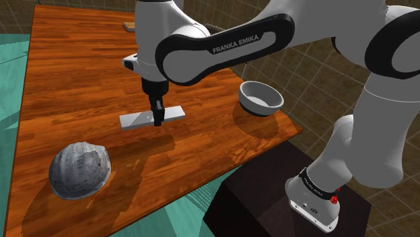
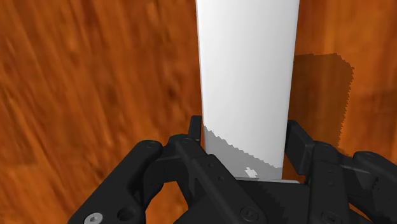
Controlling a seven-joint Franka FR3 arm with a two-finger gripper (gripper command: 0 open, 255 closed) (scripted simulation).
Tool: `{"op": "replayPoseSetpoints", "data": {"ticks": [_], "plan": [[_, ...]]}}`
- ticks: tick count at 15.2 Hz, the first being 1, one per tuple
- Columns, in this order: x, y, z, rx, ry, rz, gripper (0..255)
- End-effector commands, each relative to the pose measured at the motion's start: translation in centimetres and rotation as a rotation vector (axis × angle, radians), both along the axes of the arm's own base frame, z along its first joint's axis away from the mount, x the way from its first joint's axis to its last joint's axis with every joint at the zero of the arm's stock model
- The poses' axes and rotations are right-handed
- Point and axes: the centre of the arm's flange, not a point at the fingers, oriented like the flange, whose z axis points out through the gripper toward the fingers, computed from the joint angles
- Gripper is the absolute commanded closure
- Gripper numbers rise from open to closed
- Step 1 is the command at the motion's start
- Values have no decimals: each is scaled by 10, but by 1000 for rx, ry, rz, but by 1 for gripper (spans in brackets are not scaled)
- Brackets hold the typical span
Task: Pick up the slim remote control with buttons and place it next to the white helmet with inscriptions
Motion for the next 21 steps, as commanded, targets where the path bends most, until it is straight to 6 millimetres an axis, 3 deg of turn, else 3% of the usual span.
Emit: {"op": "replayPoseSetpoints", "data": {"ticks": [1, 8, 15, 16, 21], "plan": [[0, -1, -11, 0, -1, 0, 255], [0, -1, -46, 0, -1, 0, 255], [0, -1, -46, 0, -1, 0, 255], [0, -1, -46, 0, -1, 0, 0], [0, -1, -46, 0, -1, 0, 0]]}}
